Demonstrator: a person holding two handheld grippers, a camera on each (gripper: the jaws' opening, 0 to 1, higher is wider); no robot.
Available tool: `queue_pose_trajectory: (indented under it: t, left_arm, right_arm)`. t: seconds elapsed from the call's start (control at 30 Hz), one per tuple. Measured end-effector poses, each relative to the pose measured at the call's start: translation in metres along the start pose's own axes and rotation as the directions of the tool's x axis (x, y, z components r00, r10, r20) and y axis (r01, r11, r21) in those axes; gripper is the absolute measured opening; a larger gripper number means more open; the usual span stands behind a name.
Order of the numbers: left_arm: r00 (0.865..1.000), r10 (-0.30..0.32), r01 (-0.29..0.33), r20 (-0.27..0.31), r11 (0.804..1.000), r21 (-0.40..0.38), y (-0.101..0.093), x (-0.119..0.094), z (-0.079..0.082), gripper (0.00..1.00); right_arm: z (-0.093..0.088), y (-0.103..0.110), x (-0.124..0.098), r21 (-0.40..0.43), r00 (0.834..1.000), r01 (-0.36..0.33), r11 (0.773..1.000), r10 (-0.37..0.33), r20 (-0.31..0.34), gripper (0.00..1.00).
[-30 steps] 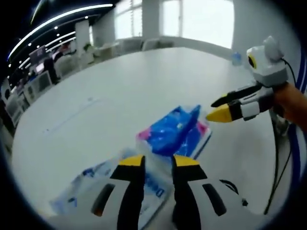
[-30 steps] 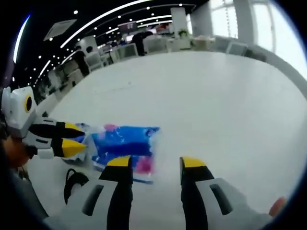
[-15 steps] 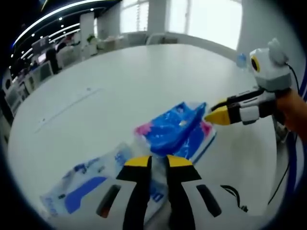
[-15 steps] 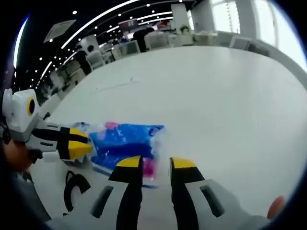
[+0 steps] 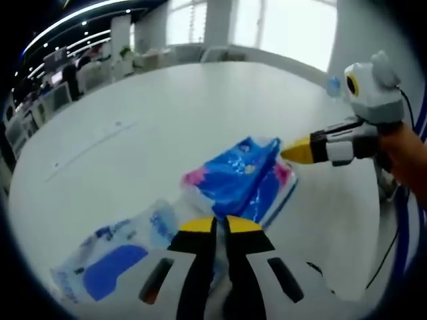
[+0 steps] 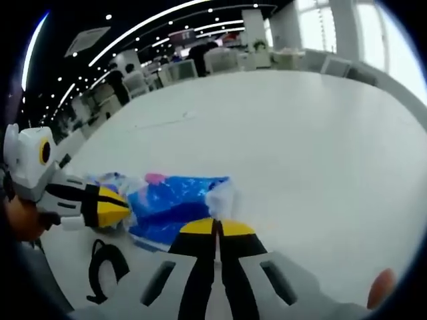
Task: Arrange the tabletop items into an orderly group along one side of the table until the central work area is clear of visible clutter.
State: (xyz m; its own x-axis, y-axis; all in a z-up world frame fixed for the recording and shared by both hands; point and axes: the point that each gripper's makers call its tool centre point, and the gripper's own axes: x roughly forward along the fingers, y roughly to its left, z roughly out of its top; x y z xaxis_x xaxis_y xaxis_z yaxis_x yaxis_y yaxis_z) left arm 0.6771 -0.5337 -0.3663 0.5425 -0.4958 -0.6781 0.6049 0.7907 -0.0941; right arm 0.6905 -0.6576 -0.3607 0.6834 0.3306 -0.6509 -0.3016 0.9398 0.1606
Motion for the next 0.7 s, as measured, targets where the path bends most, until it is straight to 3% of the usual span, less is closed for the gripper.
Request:
queue_pose_trajectory:
  t: [0.17,0.37,0.7]
  left_arm:
    - [1.000,-0.005,0.005,0.005,1.000,-0.009,-0.003,-0.001,0.003,0.02]
    - [1.000,0.007,-0.008,-0.026,1.000,-0.024,0.003,0.002,-0.006,0.03]
    - [1.000,0.007,-0.007,-0.024,1.000,-0.010,0.003,0.003,-0.005,0.05]
  right_arm:
    - [-0.002,-0.004,0.003,0.021,1.000,-0.001,1.000,0.001,-0.008,0.01]
    - [-0.015,-0.007,0.012,0.032,0.999,-0.003,0.999,0.005,-0.040,0.02]
    - [-0.012,-0.005,0.013,0.025,0.999,-0.002,1.000,0.002,-0.033,0.03]
